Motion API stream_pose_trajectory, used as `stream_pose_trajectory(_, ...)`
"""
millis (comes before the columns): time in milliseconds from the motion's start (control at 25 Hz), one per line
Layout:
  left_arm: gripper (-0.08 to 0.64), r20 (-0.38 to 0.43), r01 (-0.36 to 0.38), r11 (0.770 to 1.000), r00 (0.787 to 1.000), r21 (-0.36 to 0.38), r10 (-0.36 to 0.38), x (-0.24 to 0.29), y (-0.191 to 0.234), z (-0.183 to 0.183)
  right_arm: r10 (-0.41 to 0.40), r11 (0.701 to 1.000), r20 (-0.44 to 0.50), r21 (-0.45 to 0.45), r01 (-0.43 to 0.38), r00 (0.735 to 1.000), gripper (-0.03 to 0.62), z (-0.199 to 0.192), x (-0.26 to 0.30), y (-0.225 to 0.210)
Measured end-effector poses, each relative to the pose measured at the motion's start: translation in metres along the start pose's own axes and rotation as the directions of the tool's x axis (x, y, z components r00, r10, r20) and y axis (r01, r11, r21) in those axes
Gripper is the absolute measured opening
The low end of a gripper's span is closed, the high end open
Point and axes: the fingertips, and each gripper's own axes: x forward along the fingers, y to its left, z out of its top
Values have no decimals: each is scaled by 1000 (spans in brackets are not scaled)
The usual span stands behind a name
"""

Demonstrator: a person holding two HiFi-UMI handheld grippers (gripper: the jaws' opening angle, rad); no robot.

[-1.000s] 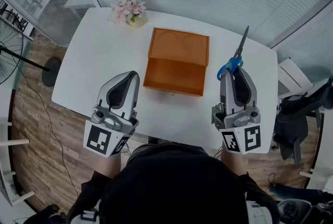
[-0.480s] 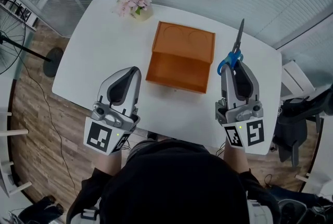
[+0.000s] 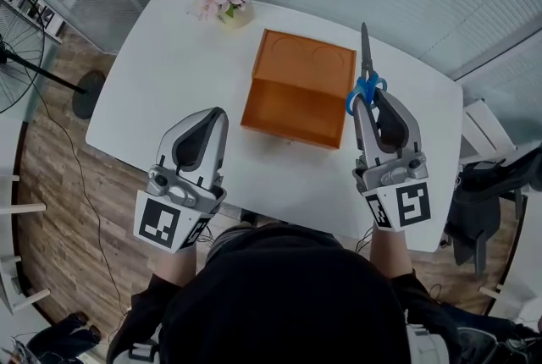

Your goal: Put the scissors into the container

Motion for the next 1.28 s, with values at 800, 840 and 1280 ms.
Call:
stream_pose_trajectory(800, 11, -11, -16, 1000, 1000, 14, 16, -8, 4, 1, 79, 990, -96, -106, -89, 992, 92, -30, 18, 19)
stream_pose_trajectory(840, 10, -11, -16, 1000, 1000, 14, 16, -8, 4, 1, 82, 990, -100, -105, -93, 992, 92, -31, 19, 20)
stream_pose_trajectory(1280, 11, -3, -14, 1000, 1000, 13, 14, -9, 3, 2, 103, 985, -127, -128, -119, 987, 92, -42, 23, 29)
